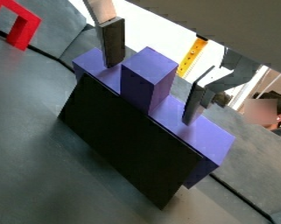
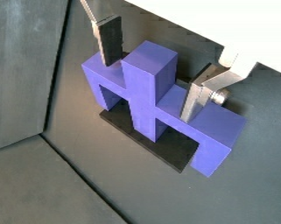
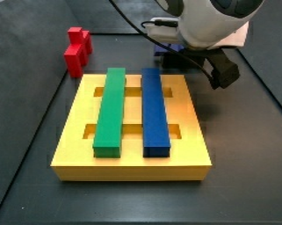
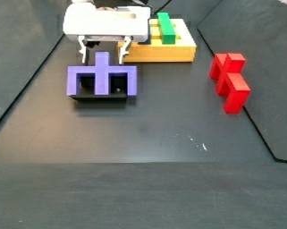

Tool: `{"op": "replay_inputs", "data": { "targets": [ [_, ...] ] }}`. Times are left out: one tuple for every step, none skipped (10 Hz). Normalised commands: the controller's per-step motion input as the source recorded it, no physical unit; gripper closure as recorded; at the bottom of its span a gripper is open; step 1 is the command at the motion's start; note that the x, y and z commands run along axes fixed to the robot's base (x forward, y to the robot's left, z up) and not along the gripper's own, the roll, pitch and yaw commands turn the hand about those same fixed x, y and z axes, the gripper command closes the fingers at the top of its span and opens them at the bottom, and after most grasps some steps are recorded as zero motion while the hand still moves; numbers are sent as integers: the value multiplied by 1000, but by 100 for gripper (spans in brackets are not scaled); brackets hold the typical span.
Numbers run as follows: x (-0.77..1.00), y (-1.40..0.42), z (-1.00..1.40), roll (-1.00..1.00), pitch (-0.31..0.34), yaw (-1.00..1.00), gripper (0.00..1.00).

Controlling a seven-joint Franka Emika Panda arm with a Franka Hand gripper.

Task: Pick up the purple object. Move up. Place the purple object on the fixture. Regrasp the purple object. Move to above the board. Insert the purple object.
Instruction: Regrasp the purple object.

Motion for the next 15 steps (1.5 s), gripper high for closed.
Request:
{"op": "replay_inputs", "data": {
  "targets": [
    [0,0,0,0,-106,46,0],
    [0,0,0,0,-129,217,0],
    [0,0,-31,20,-51,97,0],
    [0,0,-20,29,0,34,0],
    [0,0,-9,34,0,49,0],
    [0,0,0,0,0,0,0],
    [0,0,0,0,0,0,100],
    [0,0,0,0,0,0,100],
    [0,0,0,0,0,0,100],
    [0,0,0,0,0,0,100],
    [0,0,0,0,0,0,100],
    [0,0,0,0,0,0,100],
    [0,0,0,0,0,0,100],
    [0,0,0,0,0,0,100],
    [0,0,0,0,0,0,100]
  ]
}}
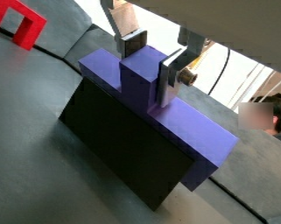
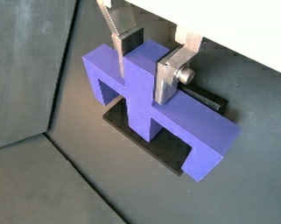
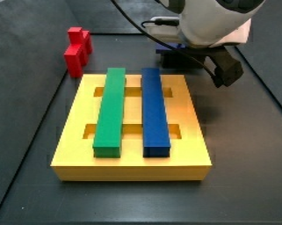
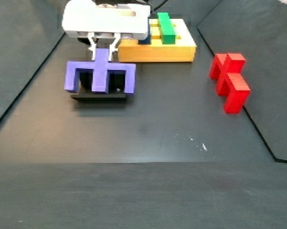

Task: Pick up the purple object. Move up. Place the purple object on the fixture. Regrasp the purple object. Move to above the board. Insert the purple object.
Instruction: Regrasp the purple object, then move to above the board.

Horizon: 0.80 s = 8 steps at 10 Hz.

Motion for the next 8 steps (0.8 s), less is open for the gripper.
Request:
{"op": "replay_inputs", "data": {
  "targets": [
    [0,0,0,0,0,0,100],
    [0,0,0,0,0,0,100],
    [0,0,0,0,0,0,100],
    [0,0,0,0,0,0,100],
    [0,0,0,0,0,0,100],
    [0,0,0,0,0,0,100],
    [0,0,0,0,0,0,100],
    [0,0,1400,0,0,0,100]
  ]
}}
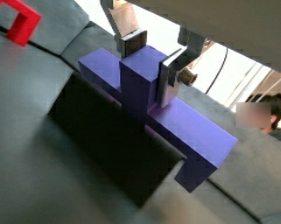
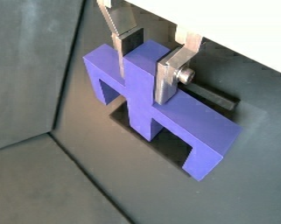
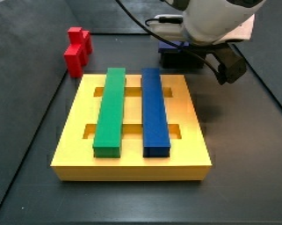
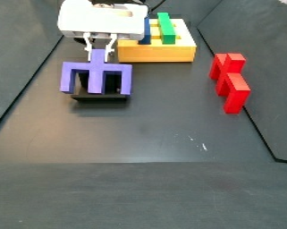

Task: Pick up the purple object. Move up. Place the purple object on the fixture. Regrasp the purple object. Move to above the board. Insert the purple object.
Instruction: Move to above the board.

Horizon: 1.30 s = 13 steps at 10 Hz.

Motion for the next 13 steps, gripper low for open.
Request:
{"op": "replay_inputs", "data": {
  "targets": [
    [-1,-12,1400,18,12,5,100],
    [-37,-22,1400,-42,31,-3,100],
    [-28,-11,1400,-18,19,10,100],
    [-4,-29,1400,6,58,4,100],
    [-10,-38,1400,16,57,5,100],
    [7,-29,1400,1,58,17,100],
    [13,-29,725,-6,70,23,100],
    [26,-16,247,14,74,35,100],
    [-995,-1400,287,-1000,167,17,100],
    [-1012,-1400,298,-1000,157,22,100],
    [-1077,-1400,307,-1000,140,37,100],
    [-1096,-1400,284,-1000,138,48,100],
    [-1076,-1400,293,-1000,132,58,100]
  ]
}}
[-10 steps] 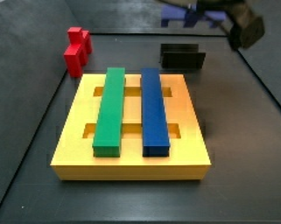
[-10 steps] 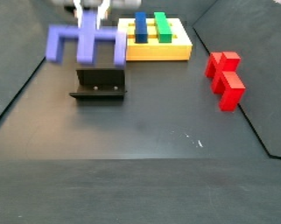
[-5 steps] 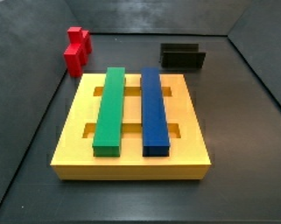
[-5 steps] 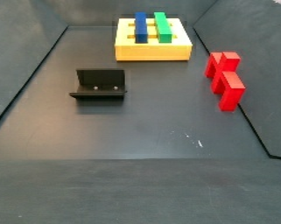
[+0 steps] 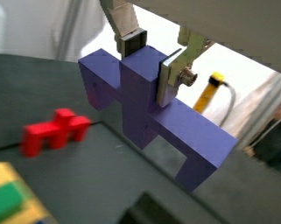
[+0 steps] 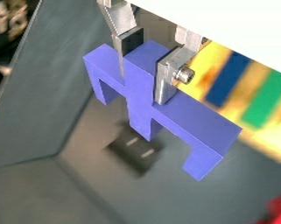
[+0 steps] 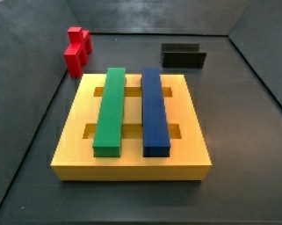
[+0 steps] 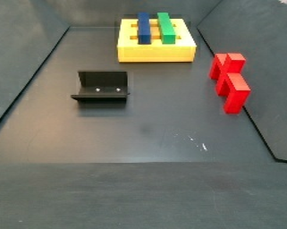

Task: Pick up the purple object. Move up. Place the purple object on the fixture. Regrasp the purple object. Move to above the board. Insert the purple object.
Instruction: Move to above the board, then insert the purple object.

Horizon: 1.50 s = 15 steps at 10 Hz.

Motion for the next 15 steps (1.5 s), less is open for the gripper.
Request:
{"op": "replay_inputs", "data": {
  "targets": [
    [-787,-988,209,-1000,125,70,100],
    [-577,-692,141,-1000,121,76,100],
    [-280,-309,46,-1000,105,79,100],
    [-180,-160,49,-1000,96,82,100],
    [-118,-40,15,-1000,66,86,100],
    [-93,-1,6,-1000,43,79,100],
    [-78,16,10,-866,14,64,100],
    [-66,20,-2,-713,-3,51,100],
    [-51,14,-2,-436,-20,24,100],
    [-37,13,4,-287,-23,12,100],
    [37,-60,0,27,0,0,100],
    [291,-366,-137,164,23,23,100],
    [354,-714,-526,69,-106,243,100],
    [380,-729,-794,99,-163,214,100],
    [417,-649,-763,154,-166,206,100]
  ]
}}
